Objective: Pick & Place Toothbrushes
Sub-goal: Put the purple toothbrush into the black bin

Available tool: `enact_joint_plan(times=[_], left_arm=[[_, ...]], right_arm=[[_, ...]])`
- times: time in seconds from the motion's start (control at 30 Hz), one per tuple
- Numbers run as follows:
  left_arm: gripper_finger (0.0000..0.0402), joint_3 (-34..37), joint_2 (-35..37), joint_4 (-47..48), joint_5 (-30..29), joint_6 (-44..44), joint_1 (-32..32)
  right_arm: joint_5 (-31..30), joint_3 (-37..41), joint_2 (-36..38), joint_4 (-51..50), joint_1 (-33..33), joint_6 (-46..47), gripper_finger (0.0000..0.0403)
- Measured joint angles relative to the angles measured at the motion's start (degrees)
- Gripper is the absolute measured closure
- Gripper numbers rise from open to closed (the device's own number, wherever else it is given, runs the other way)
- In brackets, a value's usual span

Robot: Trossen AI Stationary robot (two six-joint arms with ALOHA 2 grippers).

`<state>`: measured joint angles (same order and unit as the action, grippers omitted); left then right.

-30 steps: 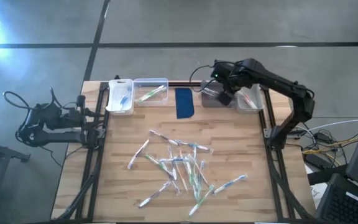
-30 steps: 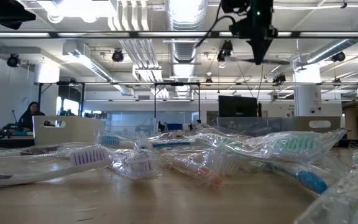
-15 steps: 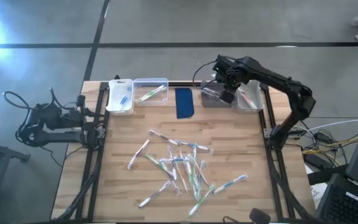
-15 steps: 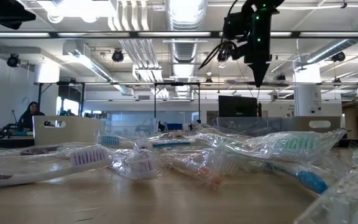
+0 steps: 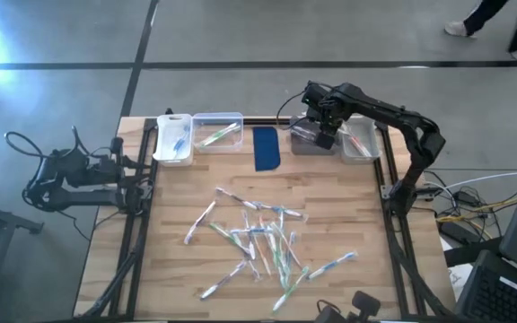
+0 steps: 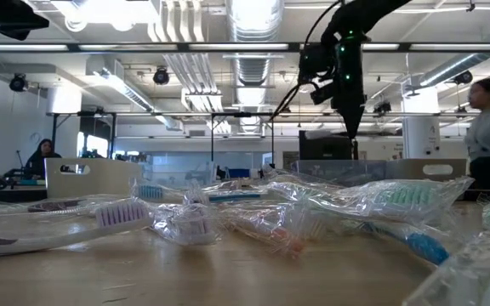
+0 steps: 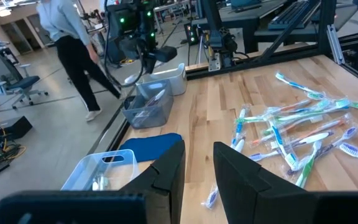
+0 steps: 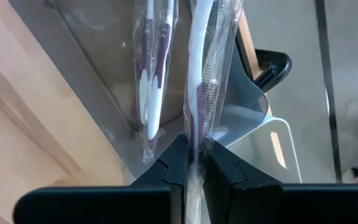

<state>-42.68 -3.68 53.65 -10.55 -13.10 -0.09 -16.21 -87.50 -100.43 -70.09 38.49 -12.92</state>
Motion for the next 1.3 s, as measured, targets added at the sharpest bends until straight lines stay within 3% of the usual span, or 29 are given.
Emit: enact_joint_plan(times=[1.3], left_arm=[[0.0312, 0.0, 0.0, 0.01, 0.0, 0.0, 0.01]], right_arm=[[4.87, -0.13, -13.98, 6.55, 3.26, -2.93, 0.0381]])
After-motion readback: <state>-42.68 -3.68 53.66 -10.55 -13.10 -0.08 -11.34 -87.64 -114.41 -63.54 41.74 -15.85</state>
